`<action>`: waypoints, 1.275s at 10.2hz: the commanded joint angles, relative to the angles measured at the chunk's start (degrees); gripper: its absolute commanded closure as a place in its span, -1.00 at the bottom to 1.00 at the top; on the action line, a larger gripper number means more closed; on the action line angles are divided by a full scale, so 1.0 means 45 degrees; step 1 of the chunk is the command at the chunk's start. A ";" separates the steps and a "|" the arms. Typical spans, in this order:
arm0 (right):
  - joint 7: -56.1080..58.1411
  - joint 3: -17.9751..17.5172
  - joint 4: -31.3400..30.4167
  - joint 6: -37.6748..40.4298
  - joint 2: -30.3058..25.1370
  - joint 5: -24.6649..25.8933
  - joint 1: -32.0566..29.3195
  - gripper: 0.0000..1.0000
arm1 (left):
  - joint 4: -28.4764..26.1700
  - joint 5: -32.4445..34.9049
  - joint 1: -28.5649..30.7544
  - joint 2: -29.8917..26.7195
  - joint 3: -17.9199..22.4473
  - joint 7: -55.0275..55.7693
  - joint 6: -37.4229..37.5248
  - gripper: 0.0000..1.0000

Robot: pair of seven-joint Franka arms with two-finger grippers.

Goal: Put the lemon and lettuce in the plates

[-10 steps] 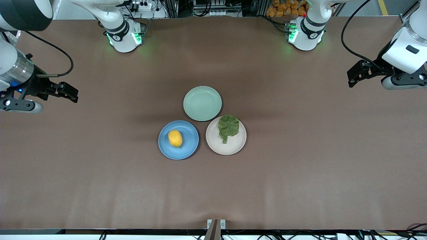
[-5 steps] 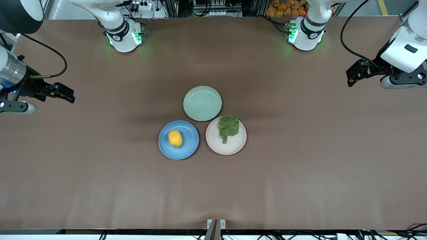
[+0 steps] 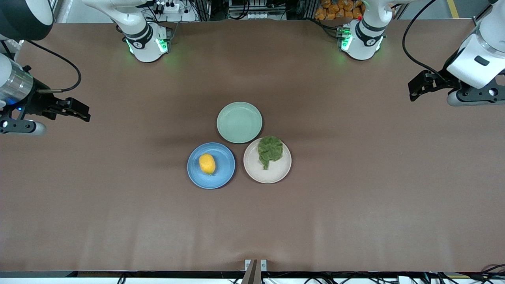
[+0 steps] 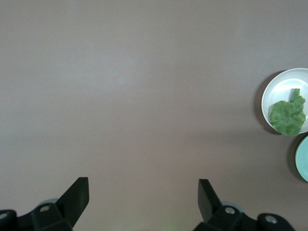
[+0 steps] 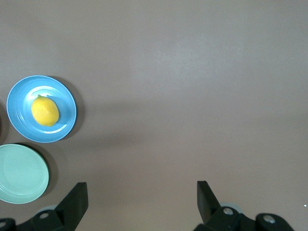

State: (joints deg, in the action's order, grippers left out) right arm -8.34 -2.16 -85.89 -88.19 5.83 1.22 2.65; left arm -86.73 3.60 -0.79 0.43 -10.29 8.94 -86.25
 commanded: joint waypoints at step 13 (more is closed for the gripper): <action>0.0174 0.0266 -0.1478 -0.0226 -0.1118 -0.0192 0.0076 -1.00 | -0.0004 -0.0800 0.0215 -0.0017 0.0198 -0.0542 -0.0774 -1.00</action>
State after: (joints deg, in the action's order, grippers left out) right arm -8.33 -1.55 -89.35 -88.23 3.57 1.19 2.75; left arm -86.78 0.68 -0.03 0.56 -9.61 7.88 -89.19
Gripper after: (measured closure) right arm 0.000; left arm 0.000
